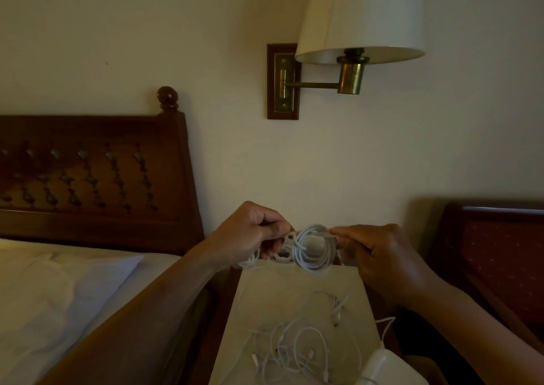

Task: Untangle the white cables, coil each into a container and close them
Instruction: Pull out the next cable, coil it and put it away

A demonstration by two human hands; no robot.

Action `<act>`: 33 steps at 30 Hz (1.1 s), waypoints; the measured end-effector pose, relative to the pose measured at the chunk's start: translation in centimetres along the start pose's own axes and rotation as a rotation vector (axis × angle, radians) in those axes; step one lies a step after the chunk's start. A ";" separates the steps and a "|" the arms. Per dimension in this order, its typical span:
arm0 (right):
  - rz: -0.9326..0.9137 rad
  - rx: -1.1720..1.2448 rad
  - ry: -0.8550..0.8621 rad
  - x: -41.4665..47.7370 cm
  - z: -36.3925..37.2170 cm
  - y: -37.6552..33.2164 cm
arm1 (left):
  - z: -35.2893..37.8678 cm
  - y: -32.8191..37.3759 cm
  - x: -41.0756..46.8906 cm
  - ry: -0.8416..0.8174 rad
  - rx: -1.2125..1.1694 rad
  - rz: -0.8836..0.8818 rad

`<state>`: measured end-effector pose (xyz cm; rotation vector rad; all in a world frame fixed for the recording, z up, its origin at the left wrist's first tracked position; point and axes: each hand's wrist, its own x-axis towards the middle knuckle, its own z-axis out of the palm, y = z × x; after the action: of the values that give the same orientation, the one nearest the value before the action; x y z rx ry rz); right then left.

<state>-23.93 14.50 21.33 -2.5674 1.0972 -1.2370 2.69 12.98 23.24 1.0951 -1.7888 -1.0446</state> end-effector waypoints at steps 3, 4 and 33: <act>-0.043 -0.052 -0.010 0.1 0.0 0.1 | -0.1 0.0 0.1 0.017 0.040 0.024; -0.045 -0.054 0.001 0.2 -0.1 0.1 | -0.1 0.0 0.1 0.027 0.033 0.032; 0.554 0.246 0.126 0.4 5.7 2.6 | 1.4 -3.3 2.6 -0.064 -0.015 -0.236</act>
<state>-21.16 11.09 16.88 -1.8468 1.4424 -1.2893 1.56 9.95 20.19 1.2997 -1.7283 -1.2426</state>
